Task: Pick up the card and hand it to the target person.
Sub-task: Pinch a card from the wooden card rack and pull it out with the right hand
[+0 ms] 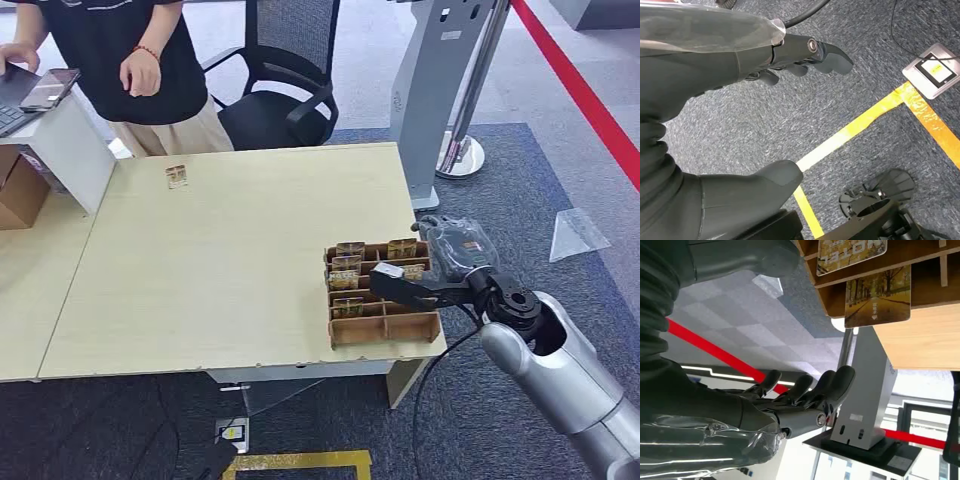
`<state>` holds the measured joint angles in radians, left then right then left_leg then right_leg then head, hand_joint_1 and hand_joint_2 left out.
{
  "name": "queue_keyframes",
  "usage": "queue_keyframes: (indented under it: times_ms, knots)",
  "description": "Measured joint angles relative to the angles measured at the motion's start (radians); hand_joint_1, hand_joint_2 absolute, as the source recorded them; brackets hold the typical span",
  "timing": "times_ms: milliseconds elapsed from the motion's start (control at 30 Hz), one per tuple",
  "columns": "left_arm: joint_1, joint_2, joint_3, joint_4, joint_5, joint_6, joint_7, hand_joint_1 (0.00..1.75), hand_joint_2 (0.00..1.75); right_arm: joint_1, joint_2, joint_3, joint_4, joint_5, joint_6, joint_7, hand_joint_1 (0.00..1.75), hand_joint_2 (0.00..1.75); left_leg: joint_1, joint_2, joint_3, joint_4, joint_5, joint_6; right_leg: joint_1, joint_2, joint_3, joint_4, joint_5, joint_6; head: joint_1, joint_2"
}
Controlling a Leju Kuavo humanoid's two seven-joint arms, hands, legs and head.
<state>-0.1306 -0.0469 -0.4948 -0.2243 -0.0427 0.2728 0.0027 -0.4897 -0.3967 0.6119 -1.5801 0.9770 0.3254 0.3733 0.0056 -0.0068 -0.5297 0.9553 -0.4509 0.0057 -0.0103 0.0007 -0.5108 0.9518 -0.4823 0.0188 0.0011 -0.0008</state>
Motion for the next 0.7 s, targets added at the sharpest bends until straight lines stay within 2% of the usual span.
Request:
queue_keyframes:
  times_ms: [67,167,300,467,600,700]
  knots:
    - [0.0,0.0,0.0,0.0,0.0,0.0,0.0,0.0,1.75,0.0,0.0,0.0,0.0,0.0,0.0,-0.001,0.48,1.75,0.0,0.0,0.0,0.0,0.0,0.0,0.0,0.0,0.0,0.0,0.0,0.0,0.0,0.0]
    - [0.0,0.0,-0.004,0.0,0.001,0.0,0.0,0.0,1.75,0.0,0.0,0.002,0.001,0.0,-0.001,-0.005,0.65,1.75,0.0,0.0,0.0,0.0,0.0,0.0,0.0,0.0,0.0,0.0,0.0,0.0,0.0,0.0]
    - [0.0,0.0,-0.012,0.0,0.002,0.0,-0.002,0.0,1.75,0.002,0.0,0.005,0.002,0.0,-0.002,-0.012,0.56,1.75,0.0,0.0,0.0,0.0,0.0,0.0,0.0,0.0,0.0,0.0,0.0,0.0,0.0,0.0]
    - [0.0,0.0,-0.017,0.0,0.001,0.0,-0.002,0.0,1.75,0.007,0.001,0.012,0.013,0.0,-0.006,-0.025,0.7,1.75,0.0,0.0,0.0,0.0,0.0,0.0,0.0,0.0,0.0,0.0,0.0,0.0,0.0,0.0]
    - [0.0,0.0,-0.018,0.0,0.001,0.0,-0.002,0.0,1.75,0.011,0.003,0.016,0.025,0.0,-0.012,-0.032,0.71,1.75,0.0,0.0,0.0,0.0,0.0,0.0,0.0,0.0,0.0,0.0,0.0,0.0,0.0,0.0]
    - [-0.001,0.0,-0.018,0.0,0.0,0.0,-0.002,0.0,1.75,0.013,0.005,0.017,0.035,0.0,-0.015,-0.035,0.8,1.75,0.0,0.0,0.0,0.0,0.0,0.0,0.0,0.0,0.0,0.0,0.0,0.0,0.0,0.0]
